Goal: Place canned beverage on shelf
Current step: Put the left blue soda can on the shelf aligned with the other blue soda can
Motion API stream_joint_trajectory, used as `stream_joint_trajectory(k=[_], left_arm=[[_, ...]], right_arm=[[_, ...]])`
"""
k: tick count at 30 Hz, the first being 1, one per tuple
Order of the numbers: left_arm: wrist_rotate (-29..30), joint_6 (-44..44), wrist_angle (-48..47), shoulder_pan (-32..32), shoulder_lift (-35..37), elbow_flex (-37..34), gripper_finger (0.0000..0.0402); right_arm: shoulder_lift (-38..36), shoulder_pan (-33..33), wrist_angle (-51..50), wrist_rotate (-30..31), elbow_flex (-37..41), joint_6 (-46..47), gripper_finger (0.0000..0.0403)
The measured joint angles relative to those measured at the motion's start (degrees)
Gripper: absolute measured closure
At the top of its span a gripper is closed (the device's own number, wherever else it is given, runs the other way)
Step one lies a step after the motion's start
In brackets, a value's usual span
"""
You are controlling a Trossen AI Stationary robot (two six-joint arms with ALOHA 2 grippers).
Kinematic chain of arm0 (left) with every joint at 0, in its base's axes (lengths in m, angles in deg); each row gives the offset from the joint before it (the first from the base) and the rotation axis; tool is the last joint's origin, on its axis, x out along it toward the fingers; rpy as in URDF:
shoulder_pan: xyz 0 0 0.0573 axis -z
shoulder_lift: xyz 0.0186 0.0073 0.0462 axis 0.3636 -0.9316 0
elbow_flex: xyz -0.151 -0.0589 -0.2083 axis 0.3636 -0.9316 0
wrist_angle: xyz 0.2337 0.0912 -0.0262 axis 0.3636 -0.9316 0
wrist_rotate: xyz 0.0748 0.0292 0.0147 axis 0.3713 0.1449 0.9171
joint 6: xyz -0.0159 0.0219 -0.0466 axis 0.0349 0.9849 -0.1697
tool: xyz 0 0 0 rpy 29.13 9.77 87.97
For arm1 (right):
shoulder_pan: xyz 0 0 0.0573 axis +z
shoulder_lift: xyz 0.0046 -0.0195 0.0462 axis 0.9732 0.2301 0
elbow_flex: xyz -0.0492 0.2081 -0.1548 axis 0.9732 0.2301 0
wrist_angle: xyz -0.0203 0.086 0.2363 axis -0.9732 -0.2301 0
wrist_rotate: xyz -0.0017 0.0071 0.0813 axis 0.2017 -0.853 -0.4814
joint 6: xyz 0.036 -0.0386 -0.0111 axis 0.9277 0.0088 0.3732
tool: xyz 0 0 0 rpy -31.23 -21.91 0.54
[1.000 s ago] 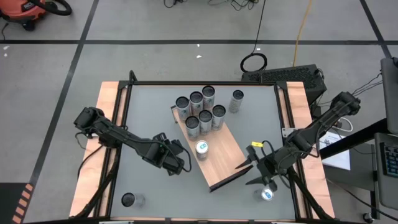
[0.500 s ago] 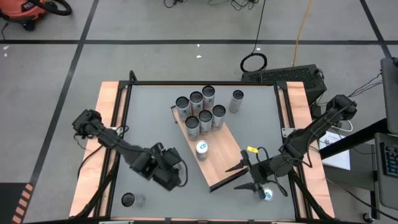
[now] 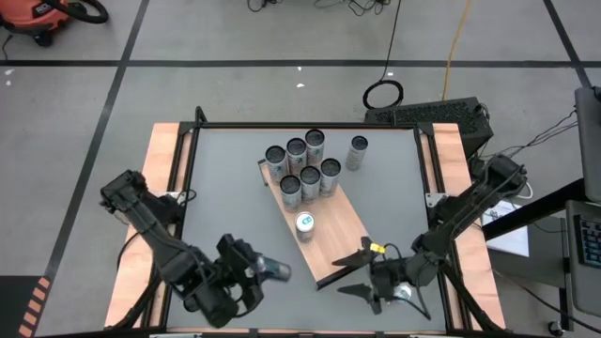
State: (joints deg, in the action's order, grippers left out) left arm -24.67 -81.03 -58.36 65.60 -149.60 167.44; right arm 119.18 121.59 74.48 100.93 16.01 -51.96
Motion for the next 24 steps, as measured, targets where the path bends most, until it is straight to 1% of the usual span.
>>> stream_joint_trajectory(k=[3,6,8,12,14,18,20,24], left_arm=[[2.94,-2.82,2.62,1.63,0.00,0.19,0.0160],[10.30,-6.46,5.56,2.90,-0.02,0.19,0.0160],[14.99,-7.22,8.57,3.28,0.00,0.19,0.0160],[20.94,-6.43,13.58,3.84,0.00,0.19,0.0160],[22.27,-4.97,16.26,3.88,-0.01,0.19,0.0160],[24.23,-1.05,22.44,3.86,-1.02,0.17,0.0160],[25.11,0.94,25.77,3.47,-1.55,0.17,0.0160],[25.31,3.49,30.75,3.24,-2.74,0.17,0.0160]], right_arm=[[3.74,0.01,6.50,-0.12,-0.04,-5.19,0.0134],[7.01,0.01,10.97,0.00,-1.32,-10.06,0.0115],[9.23,0.01,14.17,0.44,-2.68,-13.98,0.0104],[14.06,0.01,19.18,6.08,-6.32,-21.85,0.0091],[16.20,0.01,21.27,9.61,-8.62,-25.61,0.0090],[19.89,-0.58,21.71,13.37,-14.28,-32.41,0.0093],[21.60,-0.91,21.79,14.16,-16.84,-34.81,0.0096],[23.96,-1.11,21.69,18.78,-21.89,-37.70,0.0111]])
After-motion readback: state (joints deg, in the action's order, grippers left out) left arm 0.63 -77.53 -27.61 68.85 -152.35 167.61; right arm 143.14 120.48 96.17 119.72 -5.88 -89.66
